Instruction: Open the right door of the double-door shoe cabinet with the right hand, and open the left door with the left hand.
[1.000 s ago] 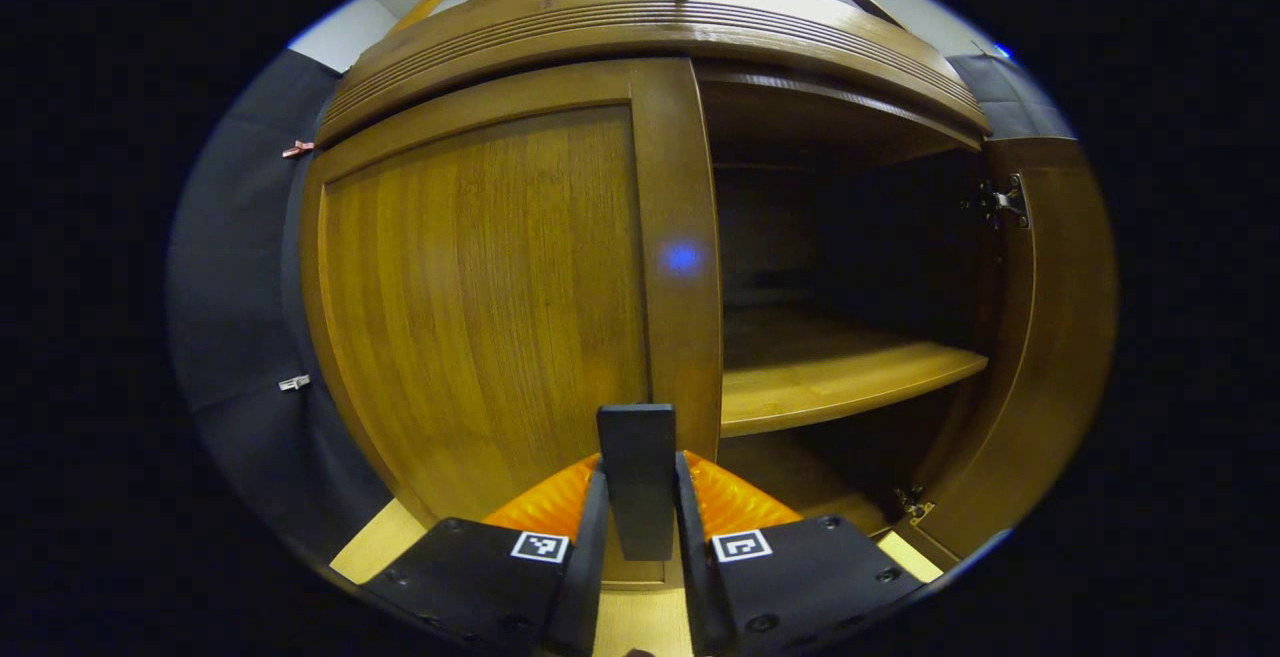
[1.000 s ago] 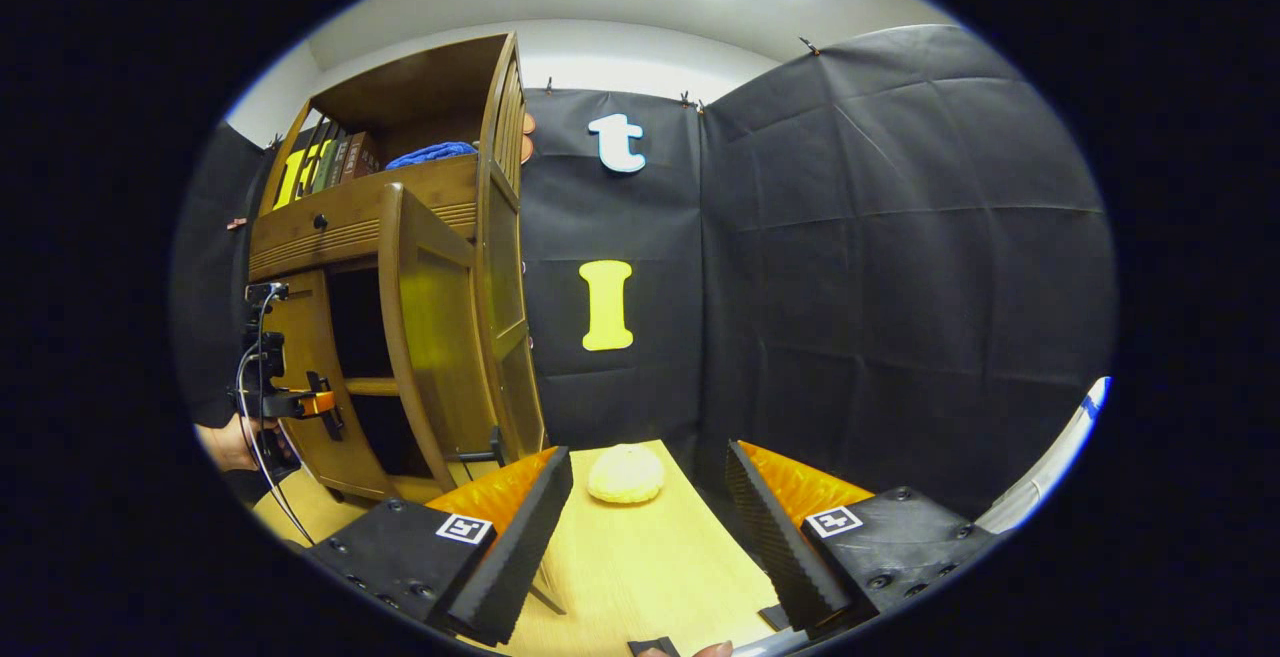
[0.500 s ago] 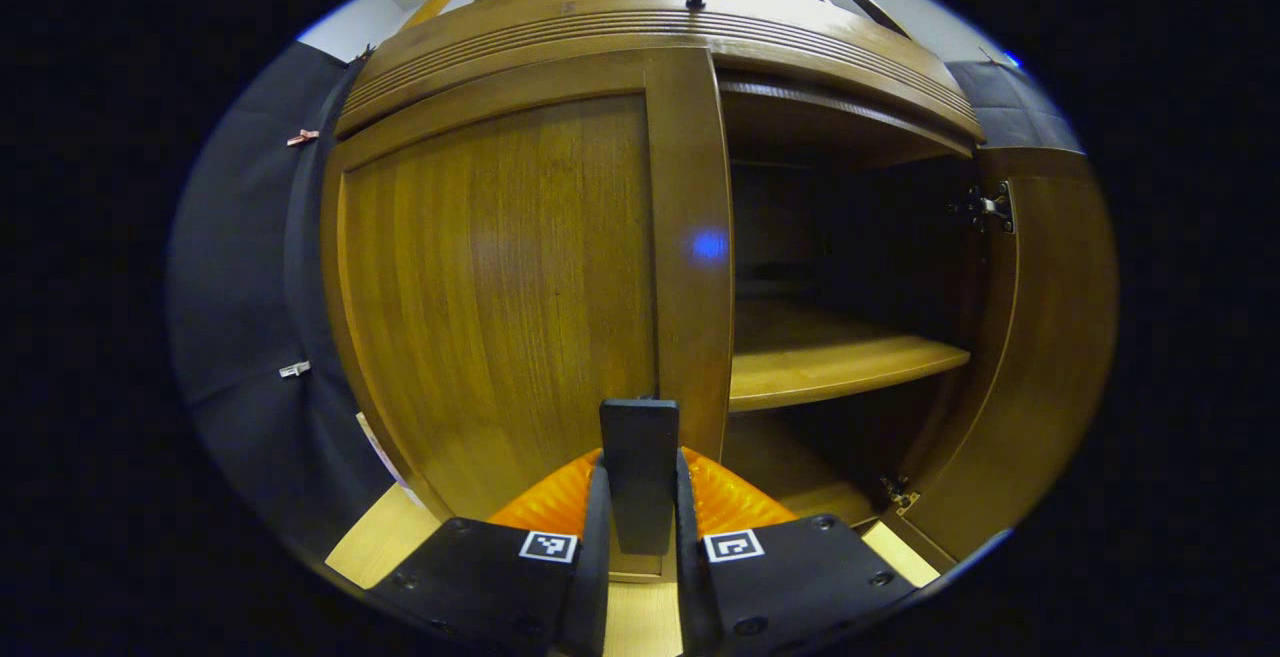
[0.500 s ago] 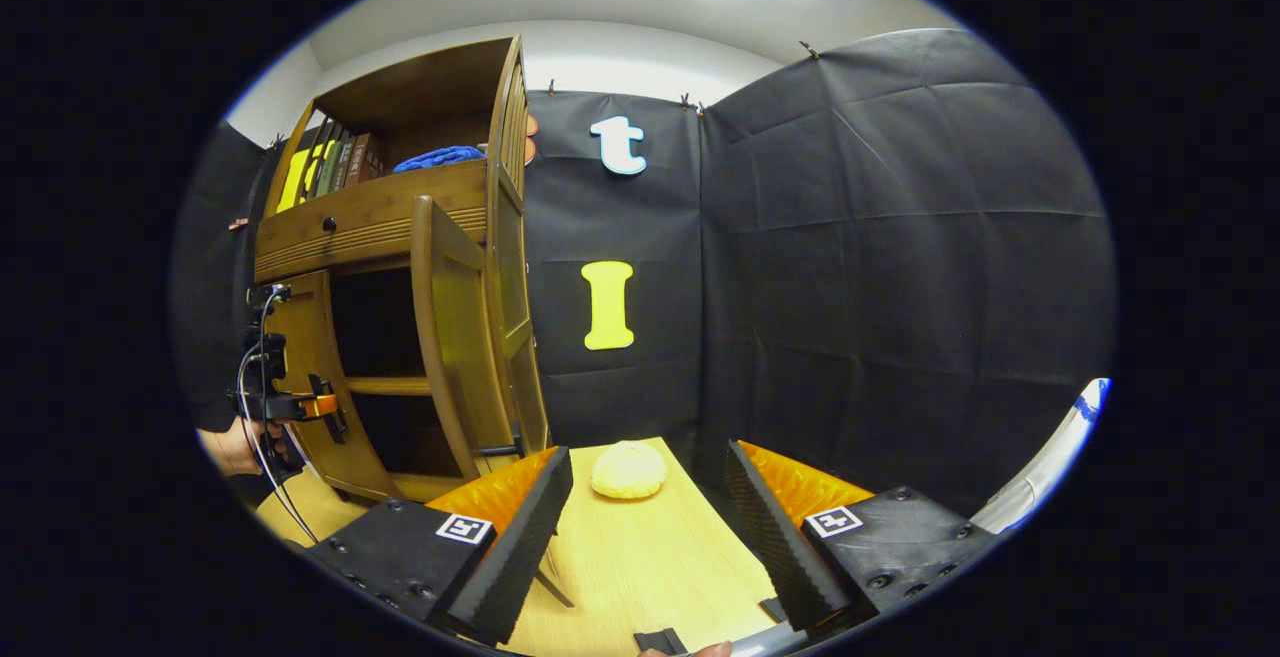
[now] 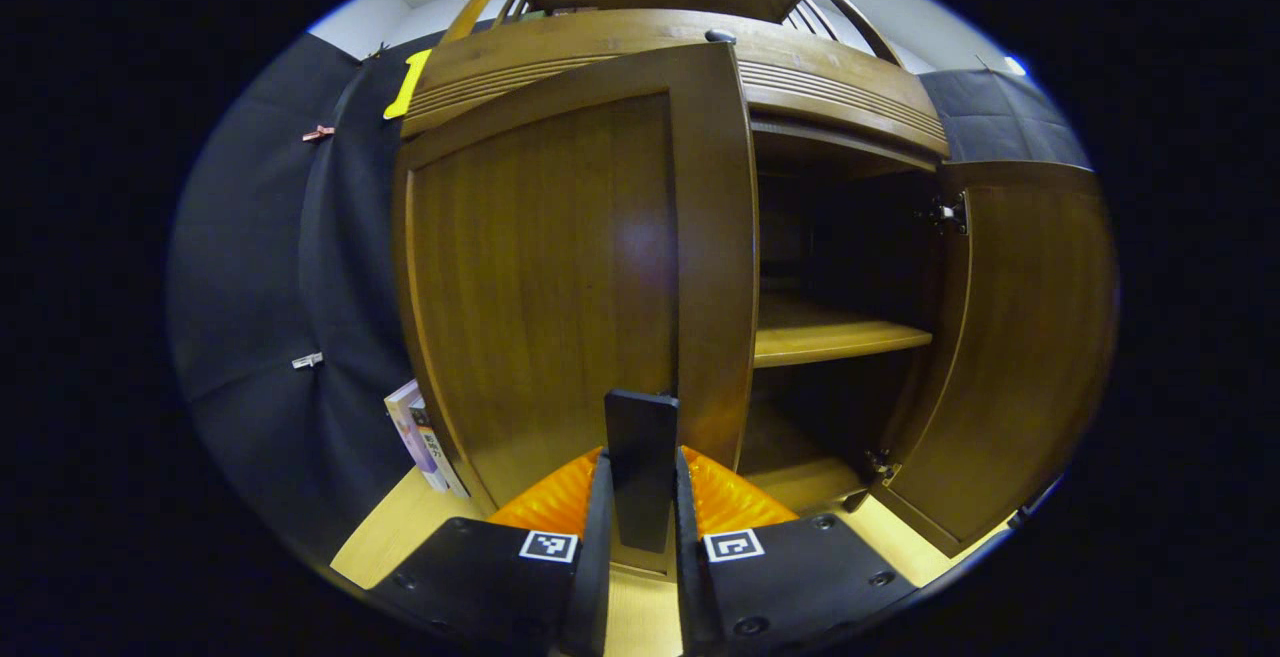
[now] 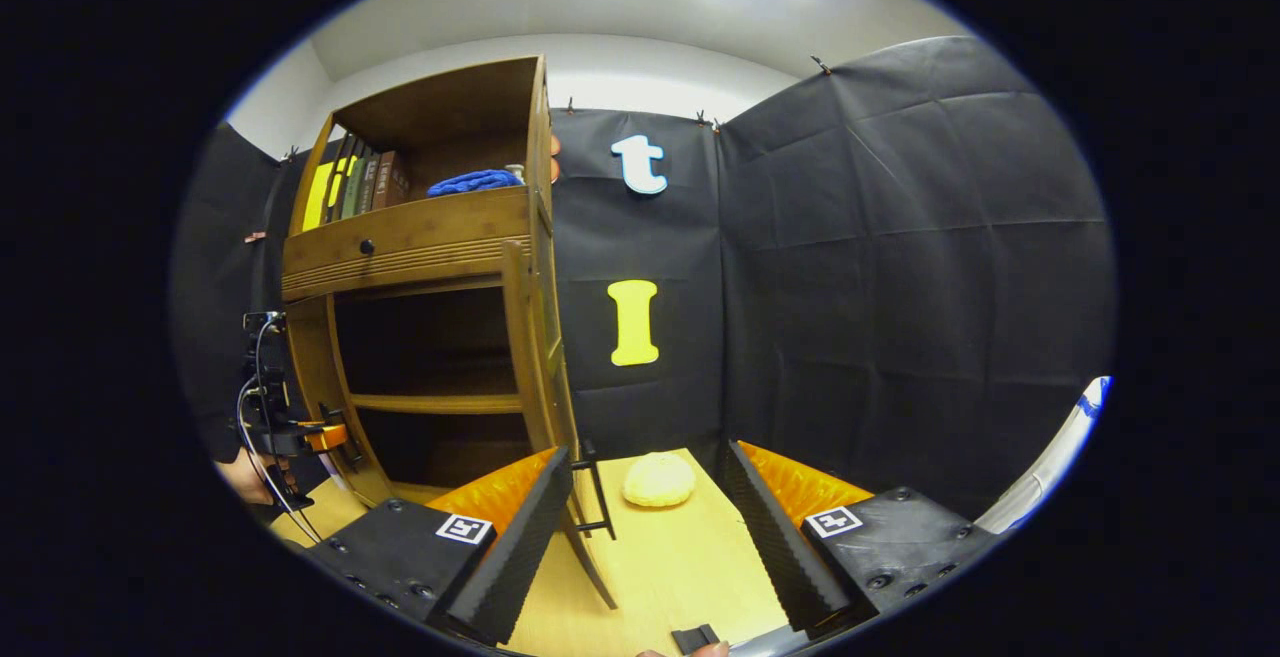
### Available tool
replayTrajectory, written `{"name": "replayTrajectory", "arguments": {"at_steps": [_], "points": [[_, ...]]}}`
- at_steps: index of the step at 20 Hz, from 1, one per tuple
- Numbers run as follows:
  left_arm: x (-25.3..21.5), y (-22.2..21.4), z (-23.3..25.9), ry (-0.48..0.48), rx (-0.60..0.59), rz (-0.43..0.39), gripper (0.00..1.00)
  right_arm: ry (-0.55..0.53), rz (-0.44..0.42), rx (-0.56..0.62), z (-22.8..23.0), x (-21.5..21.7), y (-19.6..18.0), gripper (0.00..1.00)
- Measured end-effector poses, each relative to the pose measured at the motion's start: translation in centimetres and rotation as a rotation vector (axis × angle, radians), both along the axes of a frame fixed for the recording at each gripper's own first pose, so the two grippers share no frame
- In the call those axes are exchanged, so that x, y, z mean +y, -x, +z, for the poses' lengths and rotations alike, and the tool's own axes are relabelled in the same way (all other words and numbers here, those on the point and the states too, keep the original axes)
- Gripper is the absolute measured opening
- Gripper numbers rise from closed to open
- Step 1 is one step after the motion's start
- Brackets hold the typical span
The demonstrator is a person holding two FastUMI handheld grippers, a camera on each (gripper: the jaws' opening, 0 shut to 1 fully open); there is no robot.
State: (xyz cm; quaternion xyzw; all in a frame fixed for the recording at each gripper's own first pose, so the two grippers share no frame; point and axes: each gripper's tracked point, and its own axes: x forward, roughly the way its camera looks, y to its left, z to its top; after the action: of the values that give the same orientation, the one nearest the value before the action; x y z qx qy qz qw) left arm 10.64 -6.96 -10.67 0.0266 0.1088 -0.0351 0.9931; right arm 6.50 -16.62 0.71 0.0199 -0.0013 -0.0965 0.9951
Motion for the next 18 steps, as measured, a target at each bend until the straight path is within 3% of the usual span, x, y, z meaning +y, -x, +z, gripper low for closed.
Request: {"name": "replayTrajectory", "arguments": {"at_steps": [7,14,18], "points": [[4.1,5.2,0.4,-0.006,-0.012,0.002,0.30,0.010,0.076,0.006,-0.1,5.7,0.5,0.98],[8.3,8.5,0.5,-0.006,-0.029,0.049,0.22,-0.004,0.134,0.019,-0.8,10.0,0.3,1.00],[8.9,10.1,0.4,0.013,-0.029,0.003,0.17,-0.018,0.164,0.030,-1.2,11.9,-0.2,0.98]]}}
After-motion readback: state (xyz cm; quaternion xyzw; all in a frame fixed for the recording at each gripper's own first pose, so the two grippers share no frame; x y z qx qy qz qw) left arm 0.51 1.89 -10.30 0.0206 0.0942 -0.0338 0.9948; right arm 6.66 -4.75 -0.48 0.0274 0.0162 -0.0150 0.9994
